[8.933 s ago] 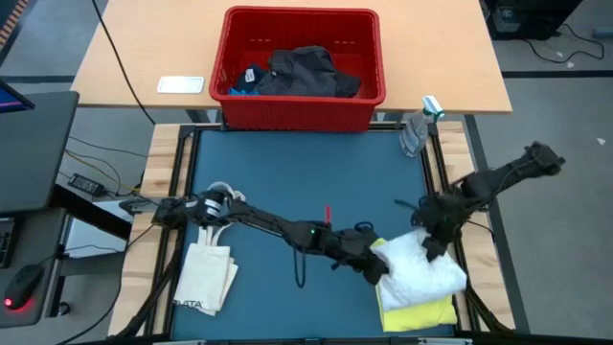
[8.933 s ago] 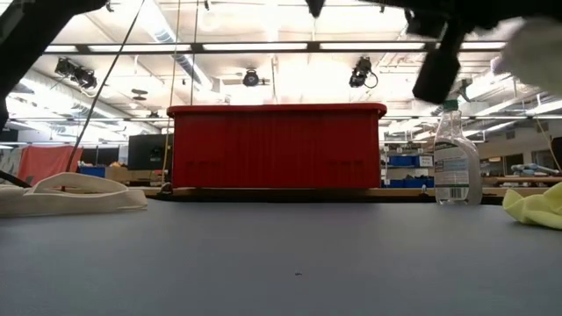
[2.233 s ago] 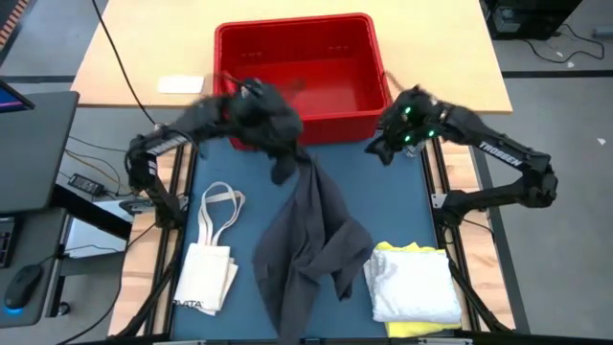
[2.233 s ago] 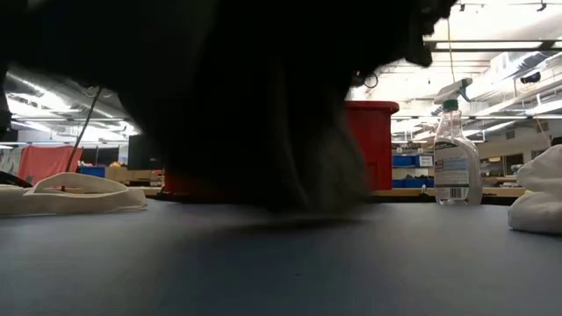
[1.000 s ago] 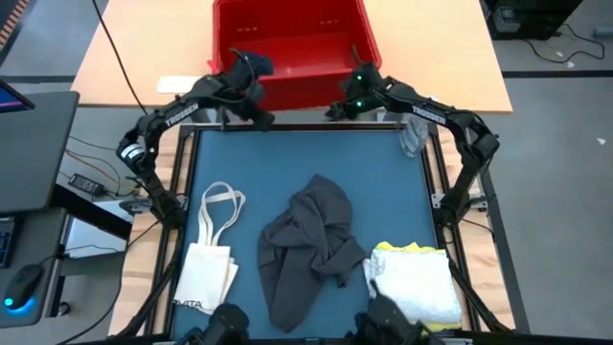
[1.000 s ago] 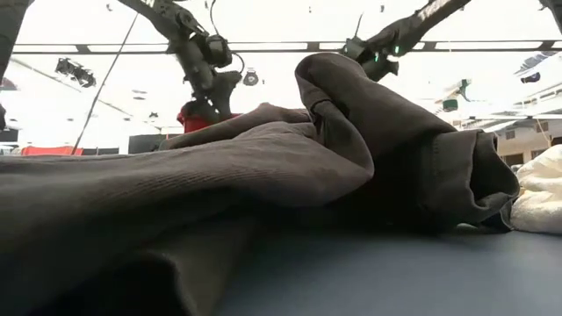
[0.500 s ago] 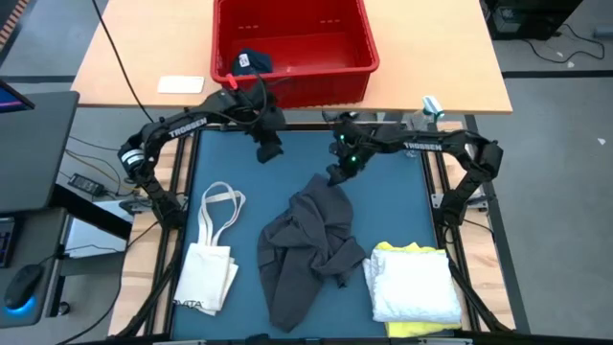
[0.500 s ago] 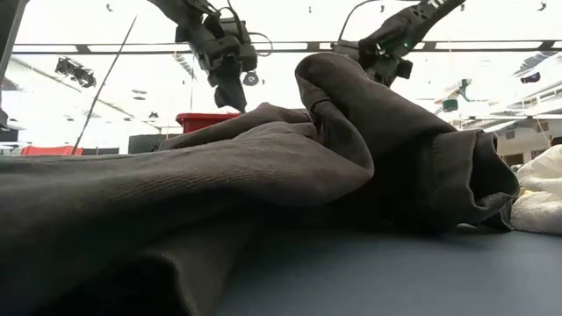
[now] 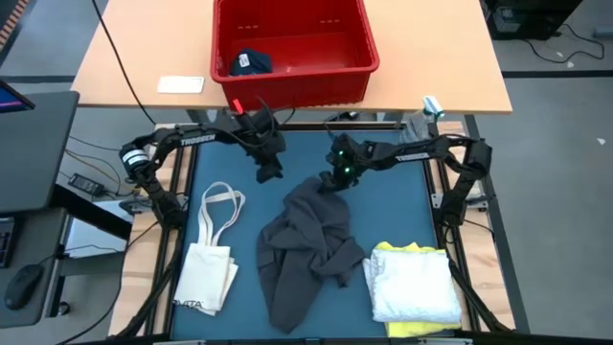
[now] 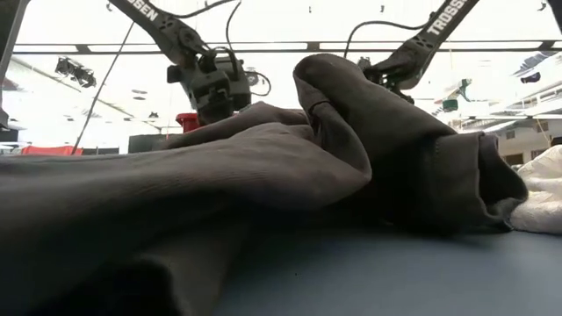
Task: Fold laundry
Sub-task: Fold the gray boxer
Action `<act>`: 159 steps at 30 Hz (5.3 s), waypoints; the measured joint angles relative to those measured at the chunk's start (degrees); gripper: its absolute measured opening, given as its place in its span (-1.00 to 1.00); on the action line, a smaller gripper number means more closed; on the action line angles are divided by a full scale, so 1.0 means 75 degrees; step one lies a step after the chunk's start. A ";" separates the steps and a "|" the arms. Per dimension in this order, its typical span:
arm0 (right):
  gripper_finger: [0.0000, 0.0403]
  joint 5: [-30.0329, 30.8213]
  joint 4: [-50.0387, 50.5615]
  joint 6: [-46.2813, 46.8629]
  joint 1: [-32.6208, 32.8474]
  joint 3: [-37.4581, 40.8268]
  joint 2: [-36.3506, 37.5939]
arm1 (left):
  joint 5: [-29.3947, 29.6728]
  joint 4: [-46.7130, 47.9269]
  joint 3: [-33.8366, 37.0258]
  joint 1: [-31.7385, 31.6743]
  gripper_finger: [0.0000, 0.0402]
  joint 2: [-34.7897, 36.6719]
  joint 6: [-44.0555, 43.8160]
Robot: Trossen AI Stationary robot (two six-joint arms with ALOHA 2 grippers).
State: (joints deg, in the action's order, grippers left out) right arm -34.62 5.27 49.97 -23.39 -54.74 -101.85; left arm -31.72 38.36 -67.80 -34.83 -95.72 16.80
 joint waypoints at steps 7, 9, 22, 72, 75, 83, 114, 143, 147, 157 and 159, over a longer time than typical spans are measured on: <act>-0.90 -0.0498 -0.0031 -0.1803 0.0271 -0.0370 -0.0119 | -0.0007 -0.0007 0.0081 0.0032 -0.11 0.0083 -0.0847; -0.92 -0.0395 0.0005 -0.3058 0.0380 -0.0575 0.0277 | -0.0005 -0.0072 0.0077 0.0035 -0.11 0.0135 -0.0933; -0.98 0.1394 0.1220 -0.8042 0.0801 -0.1277 0.2664 | -0.0109 -0.0739 -0.1168 0.0264 -0.11 0.0901 -0.0026; -0.49 0.2890 0.2283 -0.4322 0.1818 -0.0867 0.2723 | 0.3333 0.4122 -0.0145 0.0175 -0.89 0.1384 -0.5288; -0.49 0.2833 0.1416 -0.3903 0.2492 -0.0540 0.2387 | 0.2589 0.2986 0.0154 0.0913 -0.78 0.1384 -0.5551; -0.49 0.3504 -0.1563 -0.3265 0.3827 -0.0581 0.0706 | 0.3930 0.1730 -0.0704 0.1928 -0.50 0.1384 -0.6015; -0.59 0.4839 0.5884 -0.2601 0.3588 -0.3265 -0.0274 | 0.4655 0.5285 -0.2860 0.1594 -0.29 0.1480 -0.1780; -0.11 0.6624 0.3394 -0.1939 0.4761 -0.4357 -0.3123 | 0.4667 0.5091 -0.2857 0.1618 -0.29 0.1472 0.0009; -0.85 0.5624 0.3994 -0.2491 0.4571 -0.4276 -0.2590 | 0.4709 0.5097 -0.2857 0.1618 -0.29 0.1472 -0.0274; -0.85 0.1866 0.5398 -0.4190 0.3689 -0.4292 0.1129 | 0.4123 0.6280 -0.2857 0.1730 -0.29 0.1487 -0.0377; -0.85 0.0907 0.5669 -0.4222 0.3347 -0.4296 0.1745 | 0.3705 0.6362 -0.2851 0.1857 -0.29 0.1574 -0.0384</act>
State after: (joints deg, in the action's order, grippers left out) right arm -27.82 47.79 18.31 1.71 -86.95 -88.76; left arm -3.93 86.08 -89.19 -20.91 -83.92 13.93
